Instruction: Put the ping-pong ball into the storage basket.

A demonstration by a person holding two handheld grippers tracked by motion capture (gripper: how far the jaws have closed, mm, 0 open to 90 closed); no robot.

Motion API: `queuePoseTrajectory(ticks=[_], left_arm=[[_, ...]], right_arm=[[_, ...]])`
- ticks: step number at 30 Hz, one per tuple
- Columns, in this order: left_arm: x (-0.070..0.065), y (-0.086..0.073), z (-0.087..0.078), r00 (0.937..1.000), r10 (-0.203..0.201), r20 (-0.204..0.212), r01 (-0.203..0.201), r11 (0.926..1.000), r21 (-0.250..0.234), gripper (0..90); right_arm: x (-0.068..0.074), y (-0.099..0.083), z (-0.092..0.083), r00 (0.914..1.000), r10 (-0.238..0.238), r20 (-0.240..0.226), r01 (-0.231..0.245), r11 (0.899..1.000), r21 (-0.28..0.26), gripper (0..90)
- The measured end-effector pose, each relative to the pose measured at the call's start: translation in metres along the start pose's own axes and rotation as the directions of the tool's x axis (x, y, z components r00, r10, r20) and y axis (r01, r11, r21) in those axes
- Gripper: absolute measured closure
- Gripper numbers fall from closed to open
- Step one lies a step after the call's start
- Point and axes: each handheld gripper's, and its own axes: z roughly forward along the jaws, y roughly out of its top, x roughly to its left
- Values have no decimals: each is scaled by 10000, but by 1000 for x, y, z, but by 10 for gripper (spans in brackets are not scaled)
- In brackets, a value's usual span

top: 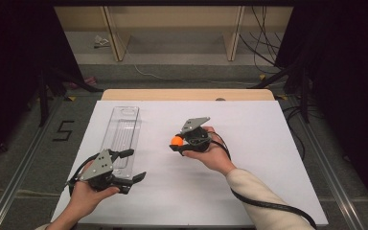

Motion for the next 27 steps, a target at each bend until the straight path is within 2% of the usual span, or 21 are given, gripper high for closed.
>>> queuePoseTrajectory(ticks=[27], left_arm=[[0, 0, 0, 10000, 15, 1, -15, 10000, -12, 166]], right_arm=[[3, 9, 10, 9999, -37, -97, 36, 10000, -84, 514]])
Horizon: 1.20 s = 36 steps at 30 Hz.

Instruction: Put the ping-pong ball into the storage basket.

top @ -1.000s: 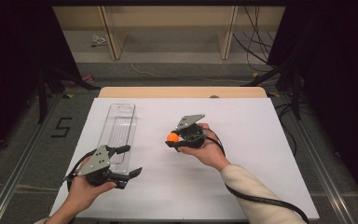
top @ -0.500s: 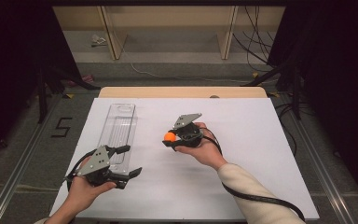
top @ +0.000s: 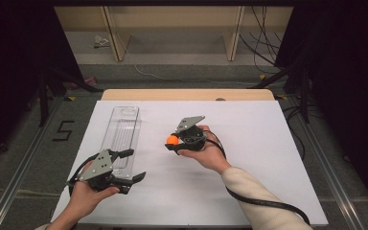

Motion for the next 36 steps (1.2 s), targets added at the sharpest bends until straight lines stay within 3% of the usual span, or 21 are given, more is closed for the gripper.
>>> queuePoseTrajectory(ticks=[36], left_arm=[[0, 0, -1, 10000, 27, 16, -27, 10000, -15, 167]], right_arm=[[3, 11, 13, 9999, 10, -153, -11, 10000, -87, 514]])
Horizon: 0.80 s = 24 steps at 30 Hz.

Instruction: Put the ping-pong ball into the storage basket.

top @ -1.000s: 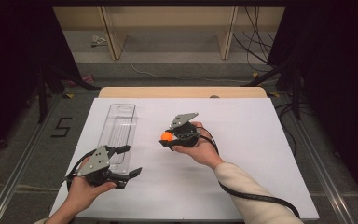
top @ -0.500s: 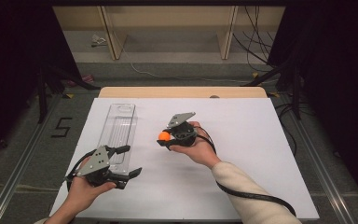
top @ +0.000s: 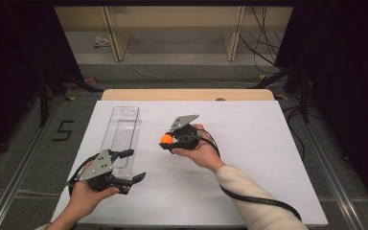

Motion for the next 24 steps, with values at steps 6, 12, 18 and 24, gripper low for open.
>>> queuePoseTrajectory(ticks=[6, 12, 18, 24], left_arm=[[0, 0, 0, 10000, -17, 12, 17, 10000, 3, 167], [0, 0, 0, 10000, -19, 13, 19, 10000, 1, 167], [-1, 0, 0, 10000, -7, 22, 7, 10000, 12, 167], [0, 0, 0, 10000, -11, 19, 11, 10000, 3, 166]], right_arm=[[0, 2, 1, 10000, 16, 19, -16, 10000, -28, 514], [-1, 3, 2, 10000, 7, 22, -7, 10000, -41, 514], [-1, 5, 3, 10000, 35, 23, -35, 10000, -72, 514], [-1, 7, 5, 10000, 34, 7, -34, 10000, -43, 514]])
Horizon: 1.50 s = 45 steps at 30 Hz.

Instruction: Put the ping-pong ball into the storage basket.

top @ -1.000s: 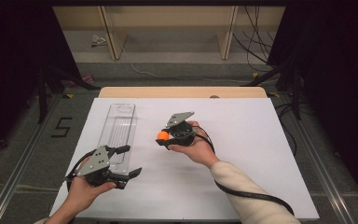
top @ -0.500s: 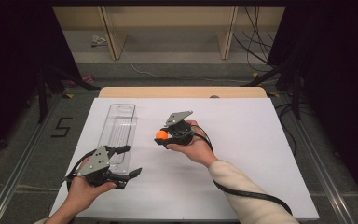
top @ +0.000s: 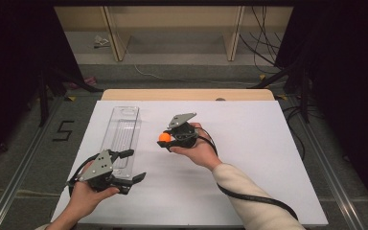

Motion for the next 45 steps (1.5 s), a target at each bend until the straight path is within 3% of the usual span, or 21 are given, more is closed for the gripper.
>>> queuePoseTrajectory(ticks=[45], left_arm=[[0, 0, 0, 10000, 22, 8, -22, 10000, -12, 166]], right_arm=[[1, 20, 11, 9998, -187, 13, 187, 9998, 7, 514]])
